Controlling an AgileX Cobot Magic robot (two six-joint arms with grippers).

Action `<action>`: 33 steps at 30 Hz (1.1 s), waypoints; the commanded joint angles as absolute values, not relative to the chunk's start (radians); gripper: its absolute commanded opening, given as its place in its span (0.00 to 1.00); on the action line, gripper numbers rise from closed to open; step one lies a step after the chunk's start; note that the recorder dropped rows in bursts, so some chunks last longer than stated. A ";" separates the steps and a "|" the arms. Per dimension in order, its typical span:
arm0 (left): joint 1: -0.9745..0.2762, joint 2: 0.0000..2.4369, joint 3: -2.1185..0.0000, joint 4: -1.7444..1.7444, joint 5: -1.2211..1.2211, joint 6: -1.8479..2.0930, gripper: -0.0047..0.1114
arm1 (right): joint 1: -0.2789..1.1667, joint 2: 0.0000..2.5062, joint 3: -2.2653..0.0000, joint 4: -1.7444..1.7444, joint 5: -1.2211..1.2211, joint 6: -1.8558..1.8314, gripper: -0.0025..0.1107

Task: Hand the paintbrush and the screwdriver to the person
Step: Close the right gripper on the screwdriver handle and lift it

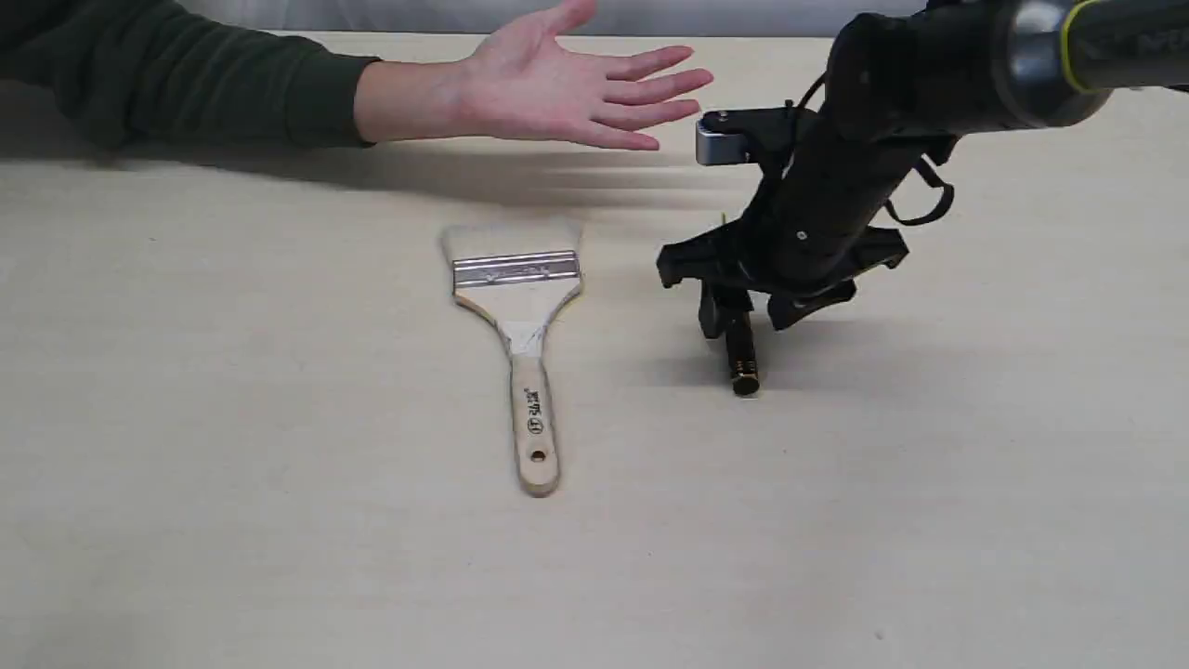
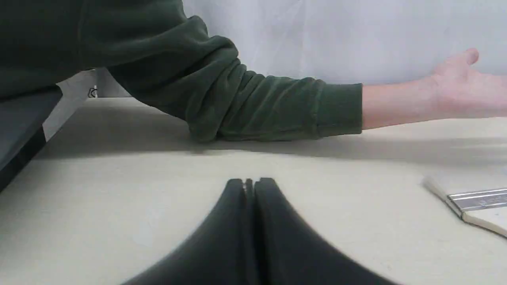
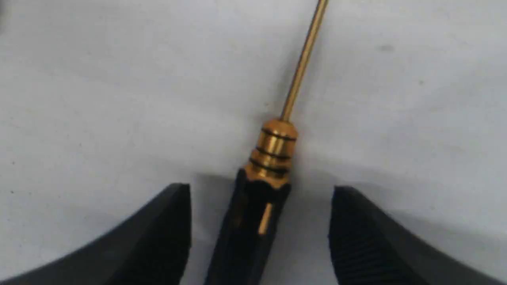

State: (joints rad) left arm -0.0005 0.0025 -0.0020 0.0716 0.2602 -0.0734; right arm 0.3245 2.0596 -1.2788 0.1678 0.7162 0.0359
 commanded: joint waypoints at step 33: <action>-0.005 0.000 0.000 0.069 0.248 -0.075 0.04 | 0.327 2.125 -1.284 0.113 0.769 0.000 0.06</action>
State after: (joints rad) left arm -0.0005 0.0025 -0.0020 0.0716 0.2602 -0.0734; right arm 0.3261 2.0939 -1.2972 0.1226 0.7829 0.0168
